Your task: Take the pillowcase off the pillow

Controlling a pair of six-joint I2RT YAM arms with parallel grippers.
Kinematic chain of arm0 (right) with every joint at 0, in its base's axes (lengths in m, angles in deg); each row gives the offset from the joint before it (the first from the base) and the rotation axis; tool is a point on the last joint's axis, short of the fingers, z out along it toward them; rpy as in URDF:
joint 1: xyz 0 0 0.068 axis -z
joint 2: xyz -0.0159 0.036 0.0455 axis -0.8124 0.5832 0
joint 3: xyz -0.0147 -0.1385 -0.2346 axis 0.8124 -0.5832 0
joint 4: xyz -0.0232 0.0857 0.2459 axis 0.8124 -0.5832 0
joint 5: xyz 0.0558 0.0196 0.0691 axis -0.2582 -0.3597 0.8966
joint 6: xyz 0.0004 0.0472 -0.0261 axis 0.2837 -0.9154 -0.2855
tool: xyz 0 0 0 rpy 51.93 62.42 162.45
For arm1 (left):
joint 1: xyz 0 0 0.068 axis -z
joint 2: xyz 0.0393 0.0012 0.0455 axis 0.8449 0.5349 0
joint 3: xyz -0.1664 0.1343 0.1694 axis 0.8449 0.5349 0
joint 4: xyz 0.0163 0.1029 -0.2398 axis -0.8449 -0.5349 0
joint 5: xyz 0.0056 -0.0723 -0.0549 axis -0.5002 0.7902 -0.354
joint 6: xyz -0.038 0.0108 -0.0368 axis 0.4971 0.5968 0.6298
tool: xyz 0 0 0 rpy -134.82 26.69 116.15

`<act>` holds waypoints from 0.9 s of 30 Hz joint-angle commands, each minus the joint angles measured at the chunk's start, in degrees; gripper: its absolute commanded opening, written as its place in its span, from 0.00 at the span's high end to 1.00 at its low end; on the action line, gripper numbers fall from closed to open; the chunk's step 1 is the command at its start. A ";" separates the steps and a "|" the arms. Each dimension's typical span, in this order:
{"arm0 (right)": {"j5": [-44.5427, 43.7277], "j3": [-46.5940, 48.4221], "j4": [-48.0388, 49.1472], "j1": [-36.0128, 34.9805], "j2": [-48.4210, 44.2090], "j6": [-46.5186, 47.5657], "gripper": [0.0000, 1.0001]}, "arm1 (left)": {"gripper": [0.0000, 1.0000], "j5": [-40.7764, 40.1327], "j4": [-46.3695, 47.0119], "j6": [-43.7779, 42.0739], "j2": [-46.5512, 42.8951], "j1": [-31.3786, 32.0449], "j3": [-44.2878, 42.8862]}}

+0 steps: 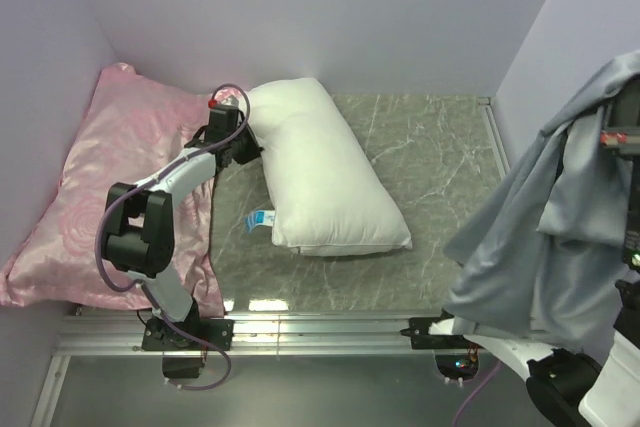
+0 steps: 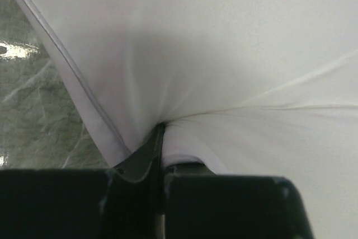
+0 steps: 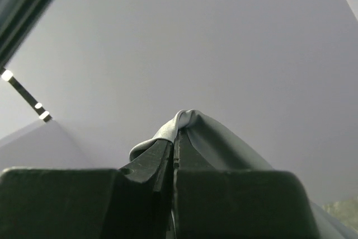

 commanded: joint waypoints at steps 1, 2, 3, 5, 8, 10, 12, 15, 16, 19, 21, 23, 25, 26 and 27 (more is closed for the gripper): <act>1.30 -1.36 0.74 0.17 5.84 3.40 1.00 | 0.99 -1.74 -1.50 -0.14 -2.76 -0.18 1.23; 1.48 -2.15 1.70 0.25 7.15 4.02 1.00 | 0.99 -1.65 -1.68 -0.32 -2.76 -0.01 1.06; 1.65 -2.77 2.06 0.17 8.21 4.55 1.00 | 0.99 -0.60 -2.21 -0.58 -2.68 0.17 0.53; 2.35 -3.57 2.50 1.13 11.62 6.31 1.00 | 0.99 -0.24 -2.91 -1.29 -2.67 1.13 -0.17; 12.26 -4.79 2.58 9.28 16.20 3.34 1.00 | 0.97 -0.76 -3.17 -2.08 -3.20 3.33 -0.18; 19.11 -8.20 4.59 18.48 17.97 -2.72 1.00 | 0.97 -2.09 -3.97 -2.78 -3.29 5.70 -0.27; 23.53 -11.20 5.57 22.90 19.64 -6.58 1.00 | 0.97 -2.35 -4.06 -2.87 -3.20 7.20 0.26; 24.68 -11.39 5.40 27.32 22.36 -8.36 1.00 | 0.97 -3.14 -4.06 -3.22 -3.20 8.43 1.31; 24.95 -10.43 4.44 28.19 23.93 -8.54 1.00 | 0.97 -3.06 -3.71 -3.22 -3.20 8.61 1.75; 23.46 -7.19 2.16 30.31 26.66 -8.98 1.00 | 0.98 -2.70 -3.18 -3.22 -3.20 8.78 3.07; 22.93 -6.12 2.15 31.71 27.46 -9.68 1.00 | 0.98 -2.62 -2.83 -3.13 -3.20 9.31 3.60; 22.75 -1.57 0.31 32.42 29.74 -10.03 1.00 | 0.98 -3.14 -2.74 -3.22 -3.03 10.18 3.95; 23.54 6.42 -3.28 32.69 33.50 -9.77 1.00 | 0.98 -3.58 -2.91 -3.31 -2.76 10.63 3.87; 23.63 9.06 -4.69 32.60 34.75 -9.69 1.00 | 0.98 -3.93 -2.83 -3.31 -2.85 10.72 4.21; 23.37 12.13 -5.75 32.60 35.54 -9.86 1.00 | 0.98 -3.93 -2.65 -3.13 -2.76 10.81 4.39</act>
